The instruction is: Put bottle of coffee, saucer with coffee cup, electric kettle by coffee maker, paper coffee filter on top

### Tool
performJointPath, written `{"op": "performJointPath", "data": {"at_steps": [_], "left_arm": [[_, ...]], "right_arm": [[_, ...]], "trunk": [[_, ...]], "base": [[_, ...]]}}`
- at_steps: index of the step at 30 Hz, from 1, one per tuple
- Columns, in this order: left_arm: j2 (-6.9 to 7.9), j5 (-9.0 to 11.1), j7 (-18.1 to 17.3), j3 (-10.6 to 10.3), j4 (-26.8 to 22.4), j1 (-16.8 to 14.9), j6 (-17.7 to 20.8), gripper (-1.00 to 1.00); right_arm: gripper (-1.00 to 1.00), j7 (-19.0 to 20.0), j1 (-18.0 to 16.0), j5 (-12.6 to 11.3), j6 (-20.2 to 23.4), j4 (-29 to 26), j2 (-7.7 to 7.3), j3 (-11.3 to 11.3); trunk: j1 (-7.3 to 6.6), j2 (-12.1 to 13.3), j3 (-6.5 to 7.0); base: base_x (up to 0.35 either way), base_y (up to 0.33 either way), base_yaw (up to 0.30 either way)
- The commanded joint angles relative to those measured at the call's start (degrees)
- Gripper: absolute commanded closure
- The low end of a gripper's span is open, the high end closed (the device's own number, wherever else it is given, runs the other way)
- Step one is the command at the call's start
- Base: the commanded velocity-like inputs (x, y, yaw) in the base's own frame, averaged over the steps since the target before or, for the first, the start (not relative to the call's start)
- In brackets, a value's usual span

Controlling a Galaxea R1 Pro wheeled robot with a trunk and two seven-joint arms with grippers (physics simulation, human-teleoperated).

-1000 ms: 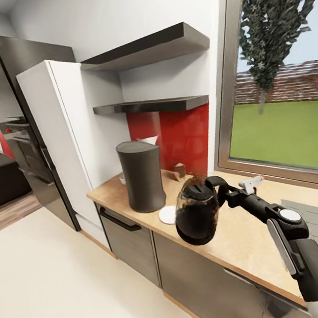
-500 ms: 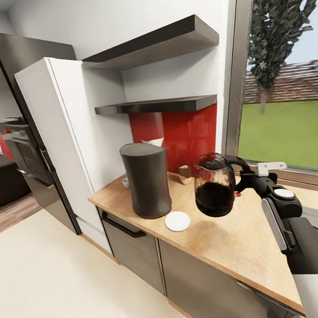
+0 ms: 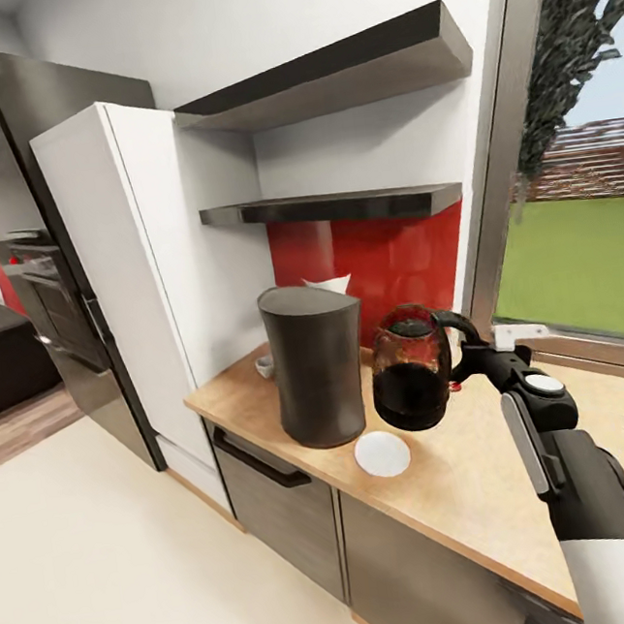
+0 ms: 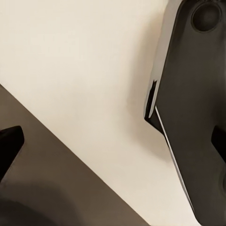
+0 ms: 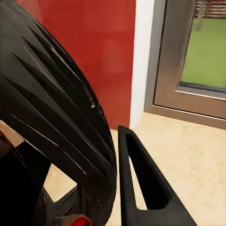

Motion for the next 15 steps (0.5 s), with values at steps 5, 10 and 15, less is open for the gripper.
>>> {"op": "performJointPath", "data": {"at_steps": [5,10,15], "left_arm": [[0.07,-0.6,0.1,0.4,0.0,0.1,-0.1,-1.0],[0.14,-0.7,0.1,0.4,0.0,0.1,-0.1,-1.0],[0.3,-0.6,0.1,0.4,0.0,0.4,-0.1,-1.0]], "right_arm": [[1.0,-0.2,0.0,0.0,0.3,1.3,-0.01,0.0],[1.0,-0.2,0.0,-0.1,0.3,2.3,-0.01,0.0],[1.0,-0.2,0.0,0.0,0.3,2.5,-0.01,0.0]], "trunk": [[0.05,-0.1,-0.04],[0.05,-0.1,-0.04],[0.05,-0.1,-0.04]], "base": [[0.251,0.24,-0.206],[0.165,0.243,-0.261],[0.022,0.035,-0.264]]}}
